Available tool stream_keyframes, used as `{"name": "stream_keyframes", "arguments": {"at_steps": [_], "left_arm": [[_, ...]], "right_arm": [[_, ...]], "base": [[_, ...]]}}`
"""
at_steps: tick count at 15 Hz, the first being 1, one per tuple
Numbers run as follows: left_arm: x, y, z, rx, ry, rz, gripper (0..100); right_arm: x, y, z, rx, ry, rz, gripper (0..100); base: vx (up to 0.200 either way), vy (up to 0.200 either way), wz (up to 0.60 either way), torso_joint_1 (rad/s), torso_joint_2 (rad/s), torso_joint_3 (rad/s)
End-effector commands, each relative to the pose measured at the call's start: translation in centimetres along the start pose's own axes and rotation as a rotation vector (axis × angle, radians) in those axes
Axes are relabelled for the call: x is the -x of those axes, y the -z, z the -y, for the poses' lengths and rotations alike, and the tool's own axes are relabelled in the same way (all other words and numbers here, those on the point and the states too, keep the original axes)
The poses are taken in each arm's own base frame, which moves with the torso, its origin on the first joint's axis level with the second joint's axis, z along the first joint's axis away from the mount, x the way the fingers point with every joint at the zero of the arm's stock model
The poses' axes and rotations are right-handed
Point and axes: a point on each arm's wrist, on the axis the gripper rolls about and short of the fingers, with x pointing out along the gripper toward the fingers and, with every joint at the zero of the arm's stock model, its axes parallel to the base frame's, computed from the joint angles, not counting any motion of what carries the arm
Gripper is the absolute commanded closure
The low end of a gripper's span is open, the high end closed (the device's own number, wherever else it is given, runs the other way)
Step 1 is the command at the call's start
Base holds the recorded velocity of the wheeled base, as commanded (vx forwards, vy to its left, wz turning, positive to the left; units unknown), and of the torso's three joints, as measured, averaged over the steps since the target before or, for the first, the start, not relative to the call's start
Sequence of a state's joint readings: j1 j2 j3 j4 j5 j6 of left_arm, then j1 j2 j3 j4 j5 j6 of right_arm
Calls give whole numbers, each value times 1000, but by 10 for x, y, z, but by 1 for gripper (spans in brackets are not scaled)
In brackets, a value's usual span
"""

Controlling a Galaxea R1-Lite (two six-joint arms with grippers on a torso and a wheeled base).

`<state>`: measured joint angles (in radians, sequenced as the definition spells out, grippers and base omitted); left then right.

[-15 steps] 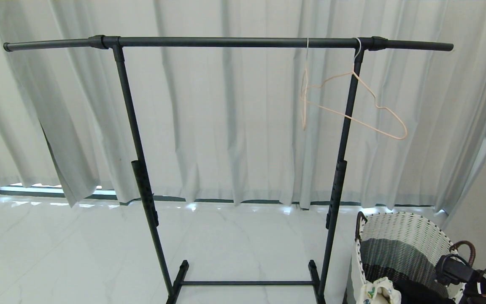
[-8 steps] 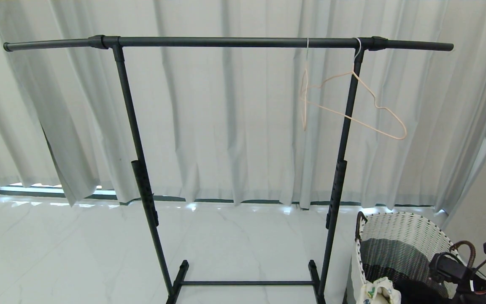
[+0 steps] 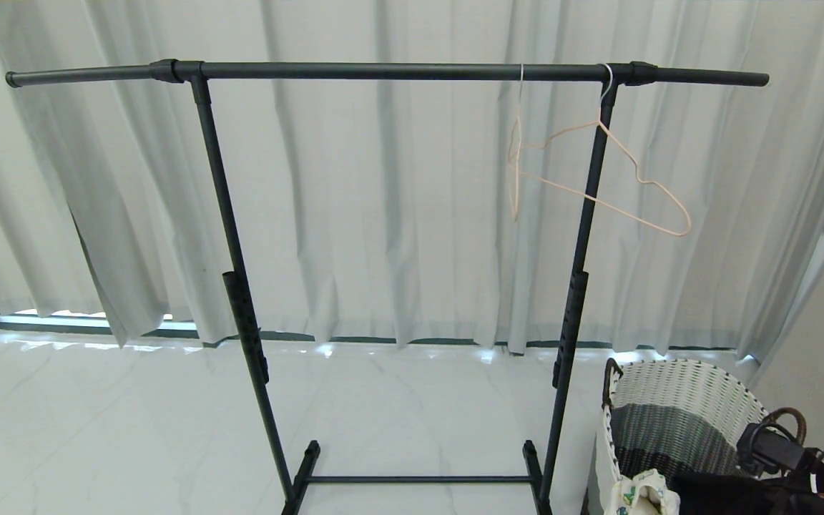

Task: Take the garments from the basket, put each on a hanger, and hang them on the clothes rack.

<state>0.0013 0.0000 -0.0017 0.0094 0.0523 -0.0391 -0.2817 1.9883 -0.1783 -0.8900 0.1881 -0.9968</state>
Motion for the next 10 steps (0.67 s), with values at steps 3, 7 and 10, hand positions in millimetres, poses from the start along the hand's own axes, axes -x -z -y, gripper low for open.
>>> {"name": "stream_keyframes", "arguments": {"at_steps": [3, 7, 10], "left_arm": [[0, 0, 0, 1, 0, -2, 0], [0, 0, 0, 1, -2, -1, 0], [0, 0, 0, 1, 0, -2, 0]], "right_arm": [[38, -6, -3, -23, 94, 62, 100], [84, -26, 12, -55, 193, 134, 100], [178, -58, 29, -137, 112, 77, 100]], "base": [[0, 0, 0, 0, 0, 0], [0, 0, 0, 0, 0, 0], [0, 0, 0, 0, 0, 0]]}}
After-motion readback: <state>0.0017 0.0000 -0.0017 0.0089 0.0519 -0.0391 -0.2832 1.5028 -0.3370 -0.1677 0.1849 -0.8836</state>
